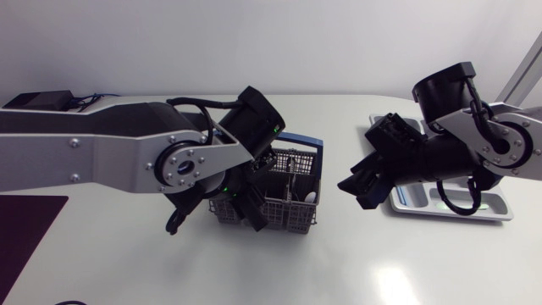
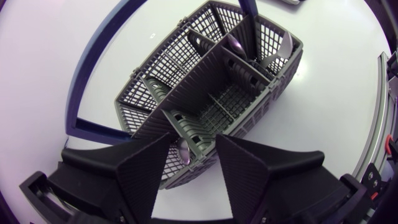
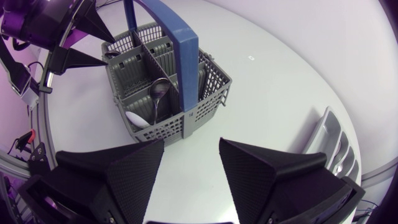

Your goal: Unload the cutlery basket into the drawer organizer.

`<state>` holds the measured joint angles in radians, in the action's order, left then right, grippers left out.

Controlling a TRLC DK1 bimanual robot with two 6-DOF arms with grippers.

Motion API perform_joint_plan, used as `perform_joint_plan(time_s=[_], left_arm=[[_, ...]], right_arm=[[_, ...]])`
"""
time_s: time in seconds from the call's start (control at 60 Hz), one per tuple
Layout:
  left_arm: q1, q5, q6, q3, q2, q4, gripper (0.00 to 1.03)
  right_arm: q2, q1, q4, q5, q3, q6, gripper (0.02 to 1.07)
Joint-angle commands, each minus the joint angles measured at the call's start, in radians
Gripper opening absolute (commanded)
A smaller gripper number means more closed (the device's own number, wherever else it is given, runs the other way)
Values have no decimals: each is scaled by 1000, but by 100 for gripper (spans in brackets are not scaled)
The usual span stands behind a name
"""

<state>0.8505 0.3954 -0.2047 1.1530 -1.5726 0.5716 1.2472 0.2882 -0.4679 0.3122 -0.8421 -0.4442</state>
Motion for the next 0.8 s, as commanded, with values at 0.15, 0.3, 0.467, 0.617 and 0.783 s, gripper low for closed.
perform_joint_plan(time_s=[0.15, 0.3, 0.467, 0.617, 0.783], left_arm=[[-36, 42, 33, 27, -41, 10, 51], [-57, 53, 33, 16, -38, 10, 47], [-67, 57, 31, 2, -37, 8, 45], [-67, 88, 28, -3, -47, 8, 42], [-74, 109, 25, -24, -49, 10, 36]], right_arm=[[-3, 29, -9, -4, 26, 41, 68], [-3, 37, -11, -5, 24, 42, 68], [-6, 54, -12, -15, 24, 50, 68], [-14, 62, -18, -16, 23, 56, 68], [-32, 62, -28, -21, 28, 55, 68]])
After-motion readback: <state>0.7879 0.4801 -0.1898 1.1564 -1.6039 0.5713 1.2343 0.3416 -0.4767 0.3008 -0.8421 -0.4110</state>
